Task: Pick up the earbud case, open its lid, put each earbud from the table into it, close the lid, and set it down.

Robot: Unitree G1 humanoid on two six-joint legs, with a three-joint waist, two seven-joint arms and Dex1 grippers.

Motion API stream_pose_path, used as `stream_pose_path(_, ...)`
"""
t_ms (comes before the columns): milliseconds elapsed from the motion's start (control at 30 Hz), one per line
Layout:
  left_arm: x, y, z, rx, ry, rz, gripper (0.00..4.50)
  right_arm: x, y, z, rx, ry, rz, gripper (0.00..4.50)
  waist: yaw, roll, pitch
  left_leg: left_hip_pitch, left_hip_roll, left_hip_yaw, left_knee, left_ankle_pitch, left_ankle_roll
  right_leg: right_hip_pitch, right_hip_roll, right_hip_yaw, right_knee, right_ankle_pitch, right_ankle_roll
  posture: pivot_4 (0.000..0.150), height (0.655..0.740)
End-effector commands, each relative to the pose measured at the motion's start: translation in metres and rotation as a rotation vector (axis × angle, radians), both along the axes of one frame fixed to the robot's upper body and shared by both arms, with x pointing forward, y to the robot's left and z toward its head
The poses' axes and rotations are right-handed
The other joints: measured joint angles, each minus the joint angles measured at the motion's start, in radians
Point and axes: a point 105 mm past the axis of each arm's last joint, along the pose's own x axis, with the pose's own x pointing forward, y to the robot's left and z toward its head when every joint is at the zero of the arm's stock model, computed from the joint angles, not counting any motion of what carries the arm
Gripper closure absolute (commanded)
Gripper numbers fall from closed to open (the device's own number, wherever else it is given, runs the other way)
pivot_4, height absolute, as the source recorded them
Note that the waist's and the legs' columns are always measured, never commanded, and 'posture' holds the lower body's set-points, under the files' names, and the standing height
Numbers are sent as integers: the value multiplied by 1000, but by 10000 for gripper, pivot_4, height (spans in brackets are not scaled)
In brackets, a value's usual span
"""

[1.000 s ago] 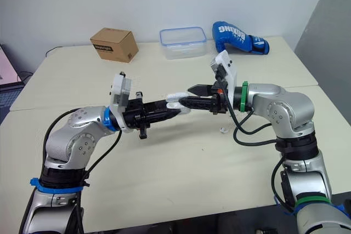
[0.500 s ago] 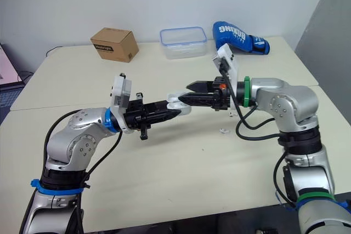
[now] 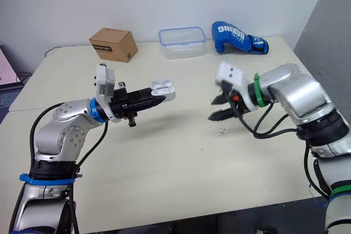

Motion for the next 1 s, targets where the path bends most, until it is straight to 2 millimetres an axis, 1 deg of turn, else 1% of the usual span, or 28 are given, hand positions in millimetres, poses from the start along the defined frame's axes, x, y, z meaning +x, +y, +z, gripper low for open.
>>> stream_pose_path(33,0,3,15,-1,-66,8,37374,4,-2,-7,-152,-57,33,16059,0,0,0,0,0,0,0,0,0,0,0,0,0,0,0,1500,7400)
stream_pose_path(100,0,2,16,0,-68,6,37374,7,-2,-15,-207,-62,32,16059,0,0,0,0,0,0,0,0,0,0,0,0,0,0,0,1500,7400)
stream_pose_path(167,0,0,16,1,-68,1,37374,12,-2,-28,-276,-63,28,16059,0,0,0,0,0,0,0,0,0,0,0,0,0,0,0,1500,7400)
stream_pose_path(233,0,-1,16,2,-68,-4,37374,16,-1,-35,-307,-58,21,16059,0,0,0,0,0,0,0,0,0,-1,0,0,0,0,0,1500,7400)
stream_pose_path(433,-1,-5,15,0,-67,-9,37374,27,2,-43,-381,-90,38,16059,0,0,0,0,0,0,0,0,0,-1,0,0,0,0,0,1500,7400)
stream_pose_path(600,-2,-6,14,-1,-66,-10,37374,34,-2,-48,-430,-99,38,16059,0,0,0,0,0,0,0,0,-1,-1,0,0,0,0,0,1500,7400)
stream_pose_path(1000,-3,-7,11,-8,-62,-5,37374,27,-1,-55,-438,-48,52,16059,0,0,0,0,0,0,0,0,-1,-1,0,0,0,0,0,1500,7400)
